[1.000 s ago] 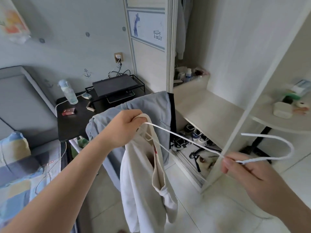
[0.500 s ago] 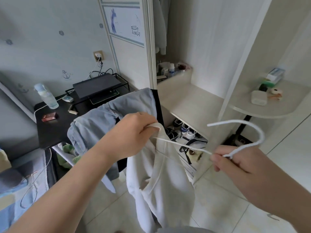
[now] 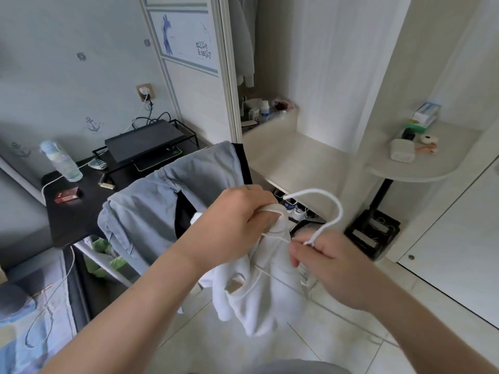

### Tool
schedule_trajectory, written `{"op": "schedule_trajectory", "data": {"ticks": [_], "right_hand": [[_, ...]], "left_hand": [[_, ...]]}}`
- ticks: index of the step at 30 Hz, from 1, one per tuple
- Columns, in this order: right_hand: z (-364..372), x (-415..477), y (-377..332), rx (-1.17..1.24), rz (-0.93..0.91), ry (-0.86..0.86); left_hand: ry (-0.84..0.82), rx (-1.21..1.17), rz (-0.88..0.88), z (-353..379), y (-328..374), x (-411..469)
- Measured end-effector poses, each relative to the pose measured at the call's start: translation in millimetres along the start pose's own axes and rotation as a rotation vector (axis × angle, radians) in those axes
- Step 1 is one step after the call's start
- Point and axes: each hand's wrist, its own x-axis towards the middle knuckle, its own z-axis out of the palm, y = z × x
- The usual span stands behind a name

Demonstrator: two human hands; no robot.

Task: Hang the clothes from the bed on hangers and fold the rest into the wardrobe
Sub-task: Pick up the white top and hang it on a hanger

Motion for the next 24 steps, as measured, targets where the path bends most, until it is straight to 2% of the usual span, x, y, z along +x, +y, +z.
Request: {"op": "schedule_trajectory", "data": {"ticks": [3,6,12,15,18,24], "right_hand": [[21.5,5.7,21.5,0.212,0.011,-0.002],[24.7,11.3,33.7,0.312,-0.035,0.028],[6.7,12.6,52.4,0.622,-0.011,0.022],[-12.2,14.6,56.8,0.648,-0.035,-0.013],[-32.7,20.7,59.0,0.591,-0.070,-0.042],[-45.4,32.9,57.9,0.474,-0.111,-0.112]], "left_hand": [[-0.066,0.012,-0.034,8.1,-2.2,0.1],[-0.105,0.057,-0.051,16.0,-5.4,0.5],[-0.224,0.406,0.001,2.2,-16.3,-11.0],[-0.104,0.536,0.083,-22.3,-32.2,-18.8],[0.025,0.482,0.118,-33.5,-43.2,-25.7],[0.008,0.273,0.054,-29.9,-25.9,-27.1]]}}
